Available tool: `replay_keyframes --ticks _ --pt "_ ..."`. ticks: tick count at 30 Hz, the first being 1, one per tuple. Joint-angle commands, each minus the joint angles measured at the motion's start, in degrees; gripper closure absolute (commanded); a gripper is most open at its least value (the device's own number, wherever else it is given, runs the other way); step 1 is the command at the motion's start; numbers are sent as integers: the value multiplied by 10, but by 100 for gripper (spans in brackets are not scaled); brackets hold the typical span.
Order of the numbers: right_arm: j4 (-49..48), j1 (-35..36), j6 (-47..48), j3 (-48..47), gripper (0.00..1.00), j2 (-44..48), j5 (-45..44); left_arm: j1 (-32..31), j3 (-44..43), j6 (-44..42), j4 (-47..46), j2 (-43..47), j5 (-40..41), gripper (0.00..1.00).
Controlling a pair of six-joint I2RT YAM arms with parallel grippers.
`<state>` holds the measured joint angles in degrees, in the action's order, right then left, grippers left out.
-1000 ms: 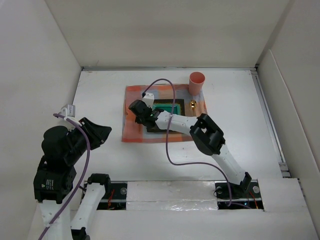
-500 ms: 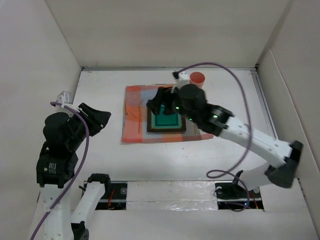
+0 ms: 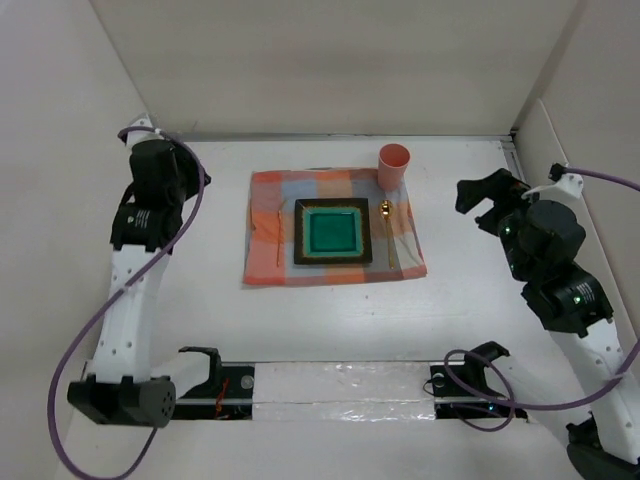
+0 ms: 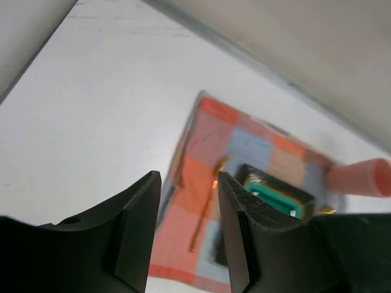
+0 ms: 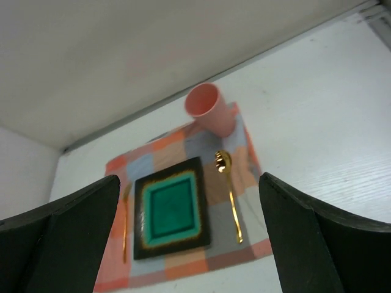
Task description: Set the dinner table for one person
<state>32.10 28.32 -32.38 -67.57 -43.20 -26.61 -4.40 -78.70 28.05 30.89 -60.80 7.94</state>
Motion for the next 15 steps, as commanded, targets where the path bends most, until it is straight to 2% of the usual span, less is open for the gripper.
replay_keyframes --ticks 1,2,6,15 --pt "0 -93 15 -6 0 -18 15 -2 13 -82 -37 -30 89 60" --pt "6 -101 19 -12 0 -29 15 -2 23 -87 -56 -11 33 58" --pt "5 -114 19 -17 0 -63 -13 -2 58 -48 -69 27 -52 49" --pt "1 -157 -10 31 0 -94 -3 -27 28 -36 -65 34 -76 50"
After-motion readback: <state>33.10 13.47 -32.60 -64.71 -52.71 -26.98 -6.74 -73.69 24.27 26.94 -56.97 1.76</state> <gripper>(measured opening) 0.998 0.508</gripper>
